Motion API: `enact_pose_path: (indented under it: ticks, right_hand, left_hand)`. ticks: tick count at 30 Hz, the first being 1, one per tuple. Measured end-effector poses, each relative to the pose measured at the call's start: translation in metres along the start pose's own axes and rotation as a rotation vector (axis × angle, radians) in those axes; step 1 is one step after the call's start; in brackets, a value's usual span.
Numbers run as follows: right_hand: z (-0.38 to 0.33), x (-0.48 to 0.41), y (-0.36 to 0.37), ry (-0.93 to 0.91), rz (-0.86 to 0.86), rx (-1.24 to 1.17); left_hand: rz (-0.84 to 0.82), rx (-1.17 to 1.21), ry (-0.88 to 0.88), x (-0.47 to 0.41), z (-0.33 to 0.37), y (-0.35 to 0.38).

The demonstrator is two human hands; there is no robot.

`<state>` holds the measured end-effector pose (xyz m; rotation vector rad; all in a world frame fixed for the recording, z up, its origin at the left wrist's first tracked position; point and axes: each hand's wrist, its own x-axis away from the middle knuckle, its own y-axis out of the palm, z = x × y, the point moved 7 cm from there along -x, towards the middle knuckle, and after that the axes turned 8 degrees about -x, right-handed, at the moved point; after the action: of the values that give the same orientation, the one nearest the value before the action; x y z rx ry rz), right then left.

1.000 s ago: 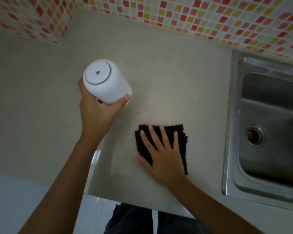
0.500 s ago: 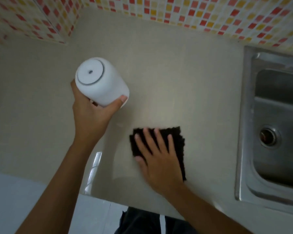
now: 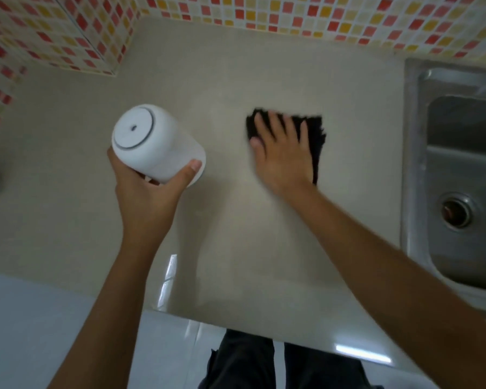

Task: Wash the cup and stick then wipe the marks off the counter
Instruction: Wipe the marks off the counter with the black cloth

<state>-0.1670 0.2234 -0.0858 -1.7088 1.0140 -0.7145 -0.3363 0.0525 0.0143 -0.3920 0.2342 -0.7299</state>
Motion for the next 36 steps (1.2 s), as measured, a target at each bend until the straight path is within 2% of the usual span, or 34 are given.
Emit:
enact_pose_path:
  ticks: [2, 5, 8, 11, 15, 18, 21, 25, 29, 32, 36]
  right_hand:
    - [-0.026, 0.072, 0.003, -0.098, -0.040, -0.021]
    - [-0.042, 0.185, 0.008, -0.221, -0.201, -0.029]
    - [-0.026, 0.220, 0.003, -0.248, -0.260, -0.028]
    - [-0.006, 0.170, -0.004, -0.138, -0.176, -0.003]
    - [0.028, 0.033, -0.017, 0.128, 0.041, 0.027]
    - [0.040, -0.073, -0.019, 0.291, 0.019, -0.025]
    - [0.023, -0.103, -0.006, 0.318, 0.003, -0.003]
    - [-0.052, -0.017, 0.018, 0.082, 0.024, -0.064]
    - [-0.086, 0.124, 0.025, -0.144, -0.143, -0.159]
    - [-0.042, 0.196, 0.008, -0.106, -0.169, -0.107]
    - [0.059, 0.185, -0.025, 0.066, -0.051, 0.014]
  left_hand:
    - [0.002, 0.004, -0.002, -0.001, 0.003, 0.004]
    - [-0.010, 0.023, 0.000, -0.004, 0.008, 0.013]
    - [-0.016, 0.031, -0.004, -0.007, 0.010, 0.020]
    - [-0.013, 0.039, -0.009, -0.008, 0.006, 0.020]
    - [-0.035, 0.034, -0.015, -0.001, -0.002, 0.019]
    - [-0.072, 0.006, -0.003, 0.004, -0.003, 0.021]
    - [-0.057, 0.011, 0.001, -0.001, -0.002, 0.018]
    - [0.003, 0.012, 0.032, -0.019, 0.008, 0.016]
    - [-0.023, -0.003, 0.085, -0.024, 0.024, 0.033]
    - [-0.065, 0.005, 0.098, -0.024, 0.029, 0.050]
    - [-0.108, 0.035, 0.076, -0.020, 0.034, 0.072]
